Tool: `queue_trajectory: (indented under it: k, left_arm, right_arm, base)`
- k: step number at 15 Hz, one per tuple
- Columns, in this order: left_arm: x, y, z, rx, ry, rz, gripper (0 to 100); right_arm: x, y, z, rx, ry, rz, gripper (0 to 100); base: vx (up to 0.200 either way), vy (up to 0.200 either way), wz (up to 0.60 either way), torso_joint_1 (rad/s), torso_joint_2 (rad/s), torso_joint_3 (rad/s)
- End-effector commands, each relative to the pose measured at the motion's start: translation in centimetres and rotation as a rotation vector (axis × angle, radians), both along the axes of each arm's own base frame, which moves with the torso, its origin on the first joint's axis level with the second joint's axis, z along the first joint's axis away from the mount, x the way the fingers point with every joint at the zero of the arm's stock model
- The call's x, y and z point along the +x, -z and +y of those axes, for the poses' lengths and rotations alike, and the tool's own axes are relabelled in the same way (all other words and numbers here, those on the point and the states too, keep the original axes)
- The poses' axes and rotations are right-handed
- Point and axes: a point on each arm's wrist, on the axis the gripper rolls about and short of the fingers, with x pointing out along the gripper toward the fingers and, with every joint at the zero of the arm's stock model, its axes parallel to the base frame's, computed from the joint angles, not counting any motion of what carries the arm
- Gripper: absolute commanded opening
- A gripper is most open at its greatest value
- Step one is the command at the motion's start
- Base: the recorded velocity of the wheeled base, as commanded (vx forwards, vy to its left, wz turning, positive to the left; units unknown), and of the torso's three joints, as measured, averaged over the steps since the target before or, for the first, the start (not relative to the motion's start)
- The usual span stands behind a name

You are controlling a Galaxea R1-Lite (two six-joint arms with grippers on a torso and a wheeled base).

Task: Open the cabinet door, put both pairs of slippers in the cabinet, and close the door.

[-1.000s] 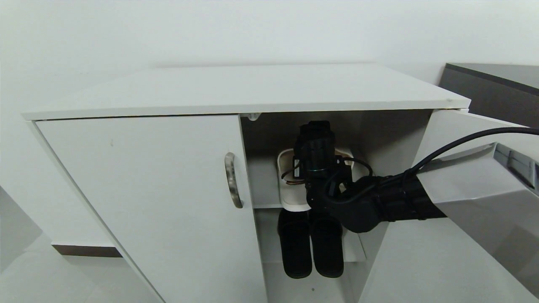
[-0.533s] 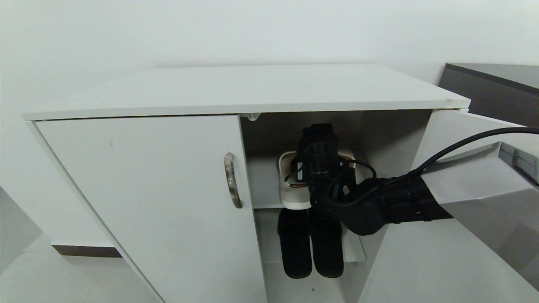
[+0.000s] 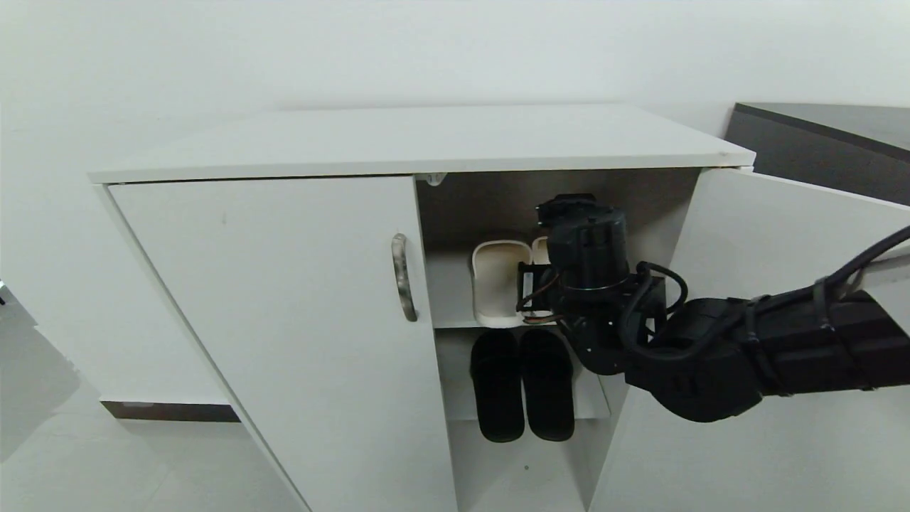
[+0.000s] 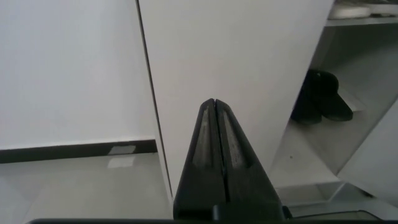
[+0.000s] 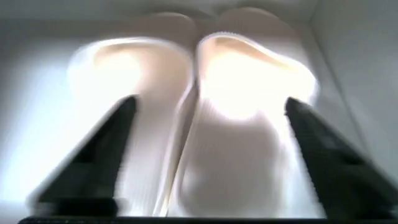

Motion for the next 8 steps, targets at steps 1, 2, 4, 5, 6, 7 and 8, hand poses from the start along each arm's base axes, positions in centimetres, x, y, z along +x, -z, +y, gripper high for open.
queue_trajectory:
  k: [1, 2, 4, 5, 6, 7, 8]
  left_arm:
    - [0.0, 0.0, 0.0, 0.000, 0.001, 0.001, 0]
    - [0.0, 0.0, 0.0, 0.000, 0.001, 0.002, 0]
    - [0.0, 0.0, 0.0, 0.000, 0.001, 0.001, 0]
    - [0.0, 0.0, 0.0, 0.000, 0.001, 0.001, 0]
    - [0.0, 0.0, 0.0, -0.002, 0.001, 0.003, 0]
    - [0.0, 0.0, 0.0, 0.000, 0.001, 0.001, 0]
    - [0.0, 0.0, 0.0, 0.000, 0.001, 0.001, 0]
  right_arm:
    - [-1.8, -2.3, -1.2, 0.039, -0.041, -0.027, 0]
    - [-2.4, -2.5, -1.4, 0.042, -0.067, -0.024, 0]
    - [-4.5, -2.5, -2.5, 0.035, -0.148, 0.002, 0]
    - [-5.6, -2.3, -3.2, 0.030, -0.190, 0.017, 0]
    - [-6.6, -2.3, -4.1, 0.027, -0.226, 0.031, 0]
    - [-7.5, -2.2, -4.9, 0.027, -0.255, 0.043, 0]
    - [-7.8, -2.0, -5.3, 0.030, -0.263, 0.050, 0]
  base:
    - [-0.200, 0.000, 0.00, -0.002, 0.00, 0.002]
    - [-0.200, 0.000, 0.00, 0.002, 0.00, 0.002]
    - [-0.200, 0.000, 0.00, 0.010, 0.00, 0.005]
    - [-0.200, 0.000, 0.00, -0.007, 0.00, 0.002]
    - [-0.200, 0.000, 0.00, -0.002, 0.01, 0.002]
    - [-0.200, 0.000, 0.00, 0.007, 0.00, 0.002]
    - [-0.200, 0.000, 0.00, 0.002, 0.00, -0.002]
